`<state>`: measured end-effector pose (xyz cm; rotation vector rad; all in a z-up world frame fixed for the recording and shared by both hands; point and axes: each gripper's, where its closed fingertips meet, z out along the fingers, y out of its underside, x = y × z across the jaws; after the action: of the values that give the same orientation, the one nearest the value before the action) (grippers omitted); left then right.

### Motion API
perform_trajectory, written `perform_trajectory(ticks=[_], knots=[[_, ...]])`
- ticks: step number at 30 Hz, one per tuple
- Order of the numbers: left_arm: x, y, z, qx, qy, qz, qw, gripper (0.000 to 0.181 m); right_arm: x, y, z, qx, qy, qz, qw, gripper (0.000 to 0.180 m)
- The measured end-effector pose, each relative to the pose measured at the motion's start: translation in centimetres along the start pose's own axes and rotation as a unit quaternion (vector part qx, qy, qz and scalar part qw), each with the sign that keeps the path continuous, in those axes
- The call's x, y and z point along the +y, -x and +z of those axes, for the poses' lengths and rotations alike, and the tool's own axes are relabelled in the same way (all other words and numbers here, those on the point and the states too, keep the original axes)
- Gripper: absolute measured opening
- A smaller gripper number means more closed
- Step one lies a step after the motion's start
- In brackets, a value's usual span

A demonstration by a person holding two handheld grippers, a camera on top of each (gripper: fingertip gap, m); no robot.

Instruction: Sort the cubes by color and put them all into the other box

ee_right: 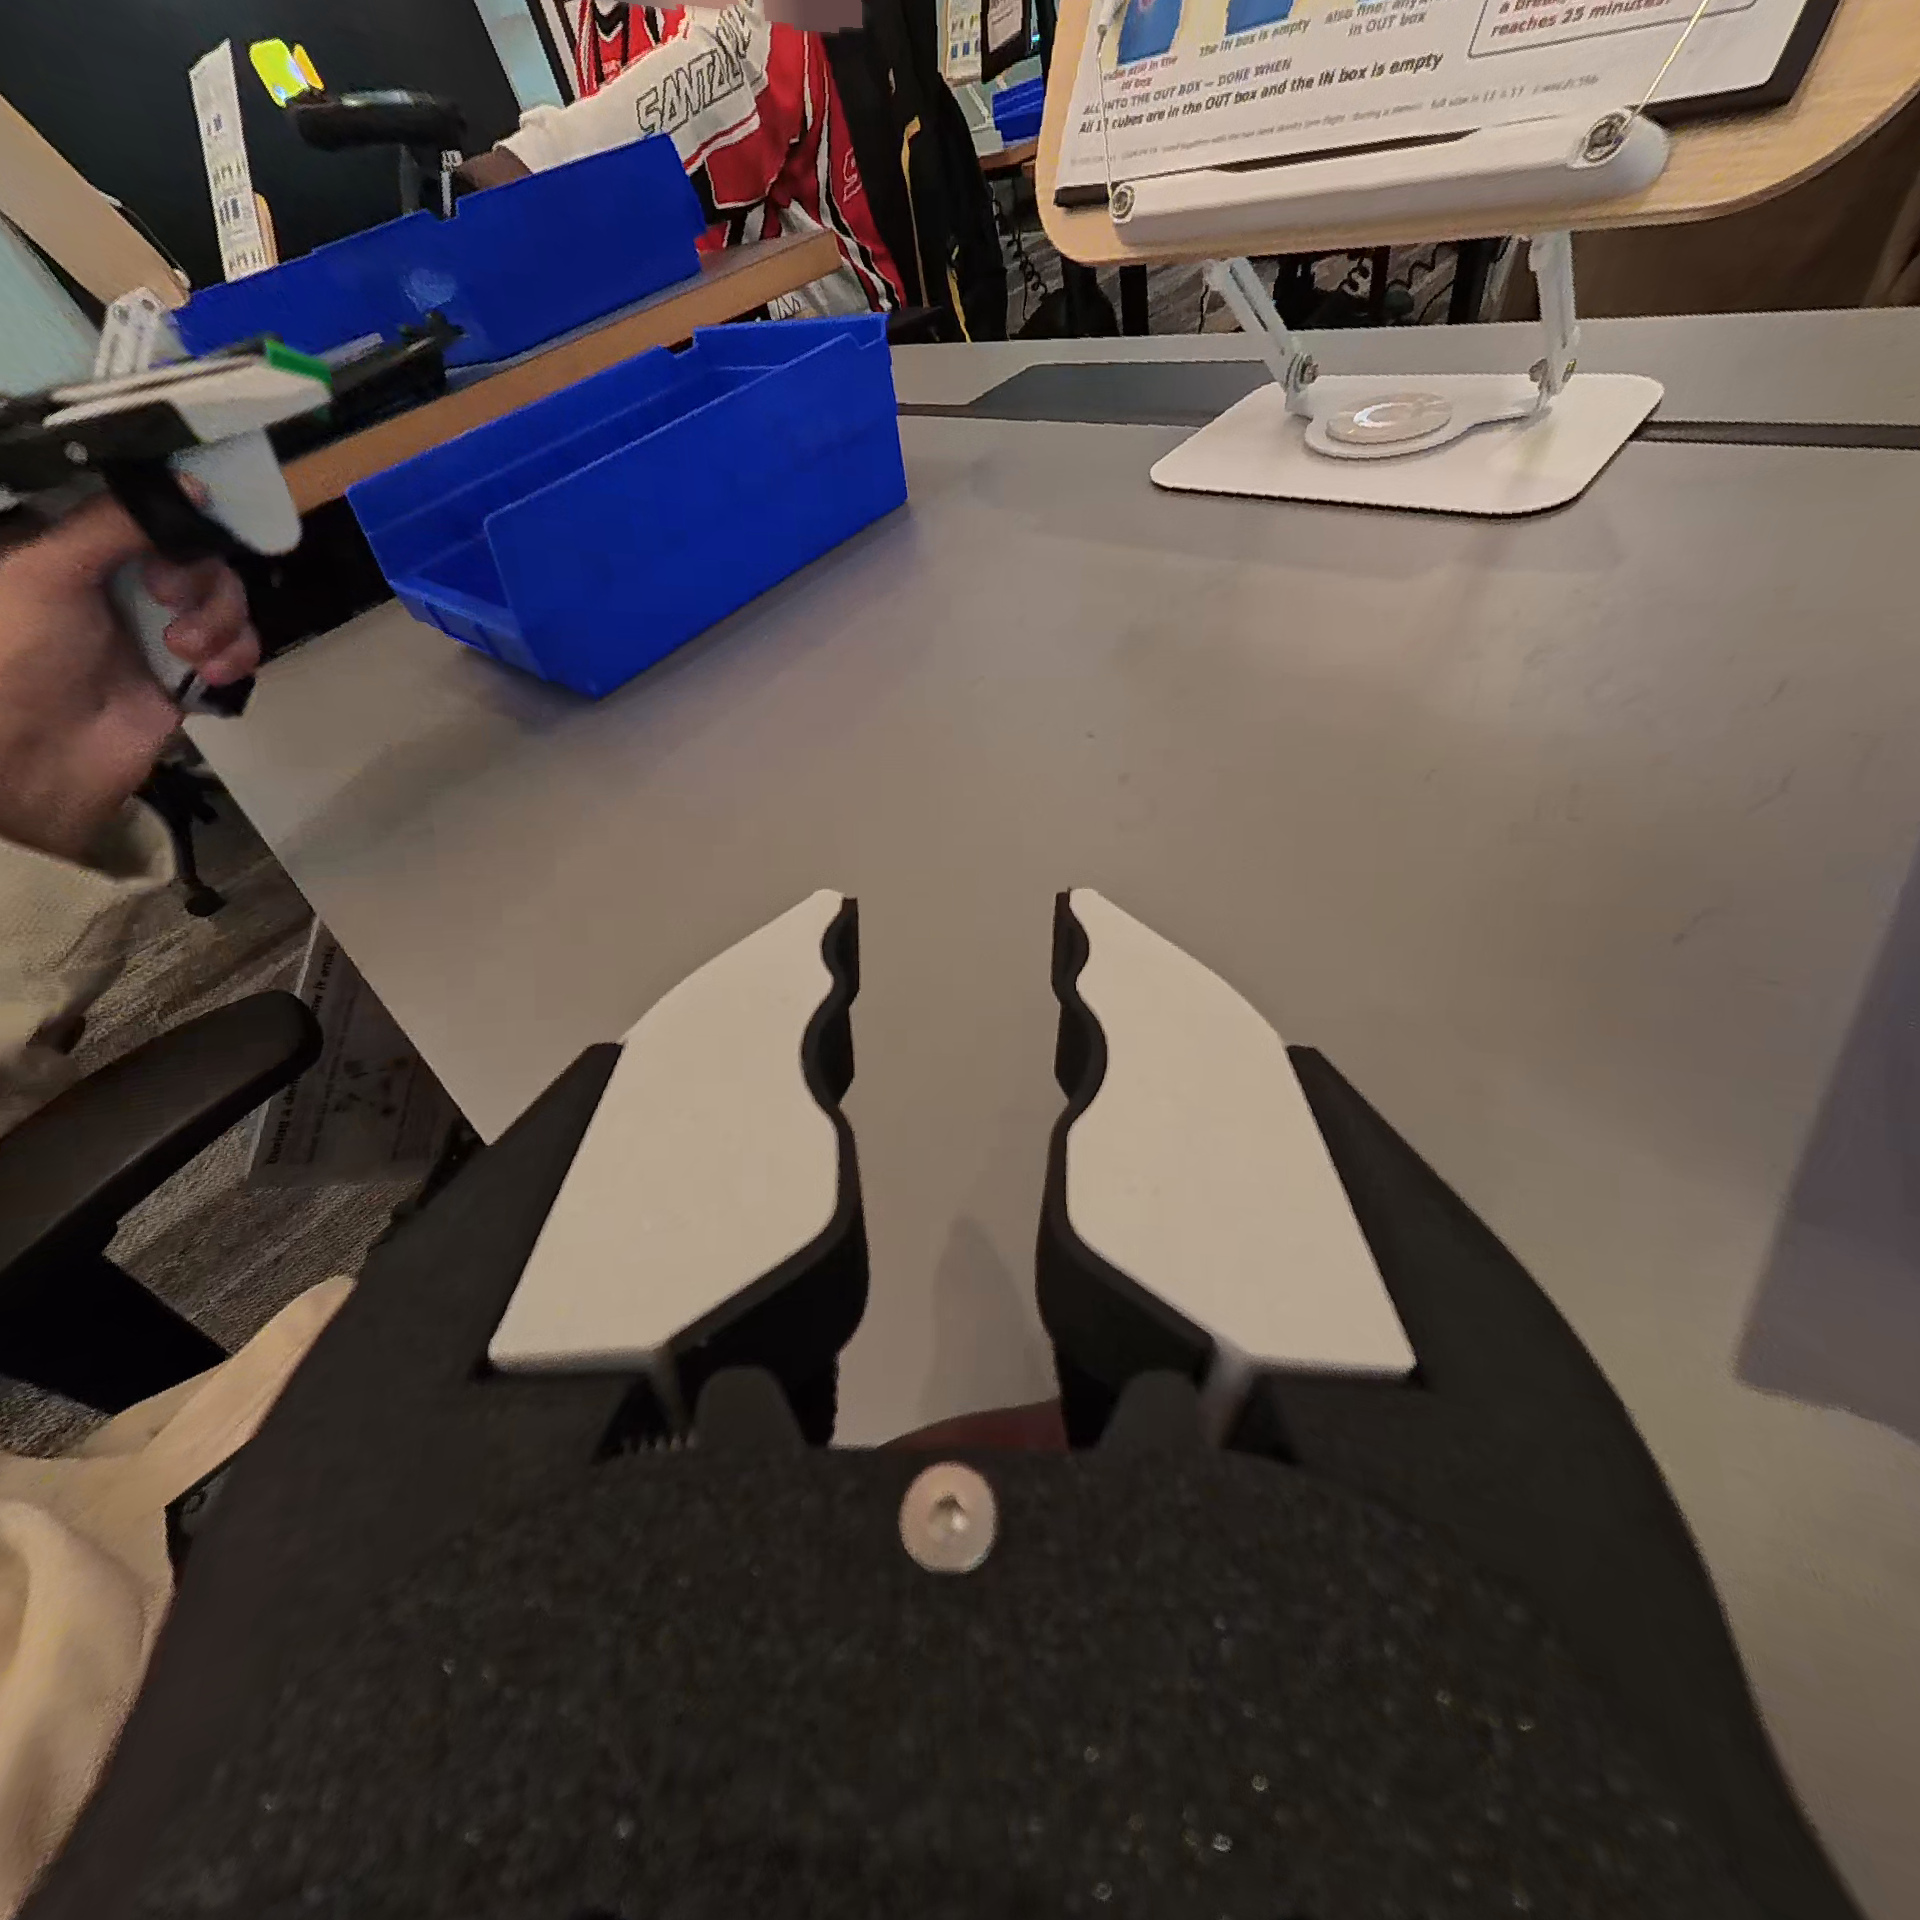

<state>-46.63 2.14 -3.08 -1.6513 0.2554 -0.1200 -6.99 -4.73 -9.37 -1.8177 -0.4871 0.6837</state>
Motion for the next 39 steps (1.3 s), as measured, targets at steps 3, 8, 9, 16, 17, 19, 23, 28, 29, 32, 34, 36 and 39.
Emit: perform_trajectory(ticks=[3, 8, 9, 16, 17, 19, 23, 28, 29, 32, 34, 36, 39], knots=[[1.4, -2.0, -1.4, -0.009, -0.001, 0.002, 1.0, 0.022, 0.4, -0.3, -0.5, 0.001, -0.004, 0.007, 1.0, 0.034], [2.2, -5.3, -1.3, 0.046, 0.005, 0.023, 0.999, 0.022, 0.7, -0.7, -0.5, -0.015, -0.008, 0.036, 0.999, 0.033], [2.0, -6.1, -1.1, 0.065, 0.0, 0.032, 0.997, 0.022, 0.6, -0.7, -0.5, -0.02, -0.009, 0.04, 0.999, 0.033], [-0.9, -17.4, 1.2, 0.335, -0.076, 0.102, 0.934, 0.022, -3.0, 1.6, 2.1, -0.188, -0.015, 0.212, 0.959, 0.043], [-1.2, -19.3, 1.6, 0.368, -0.09, 0.13, 0.916, 0.022, -3.9, 2.3, 2.7, -0.224, -0.017, 0.245, 0.943, 0.045], [-1.9, -22.6, 2.3, 0.415, -0.121, 0.174, 0.885, 0.022, -5.6, 4.2, 3.9, -0.316, -0.013, 0.316, 0.895, 0.047], [-3.4, -27.9, 3.0, 0.509, -0.149, 0.142, 0.836, 0.022, -8.1, 6.4, 5.2, -0.491, -0.017, 0.438, 0.753, 0.056], [-2.8, -31.3, 4.0, 0.552, -0.145, 0.133, 0.81, 0.022, -7.5, 6.3, 6.3, -0.528, -0.028, 0.435, 0.729, 0.06], [-2.4, -31.7, 4.3, 0.555, -0.139, 0.139, 0.808, 0.022, -7.6, 6.4, 6.0, -0.542, -0.028, 0.435, 0.719, 0.059], [-1.3, -32.7, 4.4, 0.564, -0.132, 0.151, 0.801, 0.022, -6.8, 6.7, 6.0, -0.547, -0.013, 0.425, 0.721, 0.041], [-1.0, -33.1, 4.4, 0.56, -0.135, 0.157, 0.802, 0.022, -6.4, 6.4, 6.0, -0.544, -0.019, 0.415, 0.729, 0.023], [-0.6, -33.2, 4.4, 0.552, -0.125, 0.17, 0.807, 0.024, -5.8, 6.3, 6.0, -0.533, -0.02, 0.402, 0.744, 0.023], [-0.4, -32.6, 3.5, 0.536, -0.127, 0.178, 0.816, 0.034, -5.7, 5.5, 5.6, -0.52, -0.034, 0.408, 0.749, 0.022]])
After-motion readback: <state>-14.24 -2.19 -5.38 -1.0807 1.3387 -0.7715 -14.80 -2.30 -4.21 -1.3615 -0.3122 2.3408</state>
